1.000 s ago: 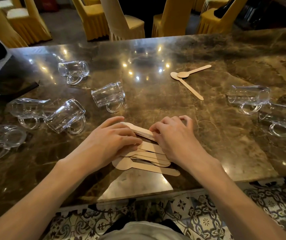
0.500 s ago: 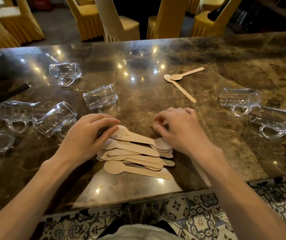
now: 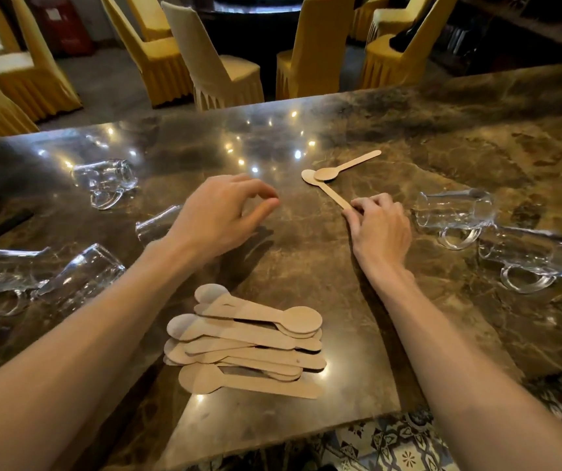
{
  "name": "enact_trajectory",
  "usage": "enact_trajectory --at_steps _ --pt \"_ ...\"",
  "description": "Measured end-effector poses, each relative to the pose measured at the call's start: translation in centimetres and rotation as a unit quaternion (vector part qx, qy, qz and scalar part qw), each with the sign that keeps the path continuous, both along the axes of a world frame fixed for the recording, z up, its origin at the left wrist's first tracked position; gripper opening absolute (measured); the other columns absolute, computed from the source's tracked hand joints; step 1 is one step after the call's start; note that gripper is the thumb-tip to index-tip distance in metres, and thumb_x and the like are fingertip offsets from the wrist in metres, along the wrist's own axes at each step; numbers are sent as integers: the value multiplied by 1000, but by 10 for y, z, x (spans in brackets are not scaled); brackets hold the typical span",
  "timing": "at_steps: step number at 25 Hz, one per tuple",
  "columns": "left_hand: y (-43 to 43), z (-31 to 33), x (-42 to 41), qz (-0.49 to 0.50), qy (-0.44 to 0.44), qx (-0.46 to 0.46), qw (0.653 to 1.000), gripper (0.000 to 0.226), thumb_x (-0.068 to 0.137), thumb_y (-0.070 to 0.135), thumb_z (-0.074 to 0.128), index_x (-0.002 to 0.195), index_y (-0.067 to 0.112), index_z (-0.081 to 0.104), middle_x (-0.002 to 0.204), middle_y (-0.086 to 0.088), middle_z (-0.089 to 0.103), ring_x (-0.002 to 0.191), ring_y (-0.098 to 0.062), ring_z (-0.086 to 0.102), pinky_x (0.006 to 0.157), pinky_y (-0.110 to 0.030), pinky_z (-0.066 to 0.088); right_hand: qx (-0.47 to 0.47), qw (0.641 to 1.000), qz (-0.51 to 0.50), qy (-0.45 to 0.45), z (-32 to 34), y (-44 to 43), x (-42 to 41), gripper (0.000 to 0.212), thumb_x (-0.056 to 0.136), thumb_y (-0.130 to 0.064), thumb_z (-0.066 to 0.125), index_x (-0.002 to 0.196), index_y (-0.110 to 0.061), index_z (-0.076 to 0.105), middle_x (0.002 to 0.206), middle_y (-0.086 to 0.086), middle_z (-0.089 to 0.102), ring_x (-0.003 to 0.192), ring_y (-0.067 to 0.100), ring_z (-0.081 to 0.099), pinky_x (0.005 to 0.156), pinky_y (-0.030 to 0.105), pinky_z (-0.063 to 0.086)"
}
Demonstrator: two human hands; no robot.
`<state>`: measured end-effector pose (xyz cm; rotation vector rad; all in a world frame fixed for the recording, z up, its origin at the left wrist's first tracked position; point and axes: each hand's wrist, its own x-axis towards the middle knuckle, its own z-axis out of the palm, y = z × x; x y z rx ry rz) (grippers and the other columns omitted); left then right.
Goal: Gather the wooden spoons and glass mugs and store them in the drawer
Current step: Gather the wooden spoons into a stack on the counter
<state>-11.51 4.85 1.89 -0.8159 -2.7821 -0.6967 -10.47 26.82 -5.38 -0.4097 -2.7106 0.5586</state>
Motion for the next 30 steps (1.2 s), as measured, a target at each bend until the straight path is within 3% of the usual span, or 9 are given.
enact_trajectory --at_steps 4,7,11,16,24,30 --pt "42 -3 -48 34 -12 -3 999 30 91 41 53 111 21 65 106 3 63 91 -8 55 75 -20 39 5 1000 5 3 -5 2 -2 27 95 -34 50 110 -19 66 108 4 59 99 25 50 80 36 38" --pt "74 -18 -79 69 -36 1 997 31 90 45 54 109 23 64 109 1 63 91 -13 57 78 -27 47 13 1000 11 0 -4 2 -3 27 96 -33 48 110 -17 66 107 5 59 99 25 51 81 37 40" --pt "105 -40 -113 82 -38 -71 993 42 88 53 53 116 23 62 118 0 62 99 -17 60 83 -31 48 26 999 20 -8 -5 2 -4 28 97 -31 46 112 -16 64 106 5 60 99 24 52 81 37 43" --pt "128 -50 -133 59 -9 -106 993 45 86 55 55 116 22 64 110 0 65 85 -13 58 77 -28 46 36 999 22 -4 -7 3 -7 26 97 -29 47 110 -15 64 104 6 61 95 24 53 77 36 41" --pt "142 -49 -135 49 21 -138 989 17 91 32 55 97 19 65 93 0 65 77 -13 53 86 -37 48 46 999 25 -13 -10 4 -9 27 98 -30 45 110 -14 62 105 6 60 95 24 53 76 34 40" --pt "132 -38 -125 31 50 -85 995 21 91 32 58 103 17 67 95 -1 67 77 -8 52 90 -34 47 41 998 37 -8 -9 3 -8 27 98 -30 44 113 -15 61 107 5 59 96 20 52 78 33 43"
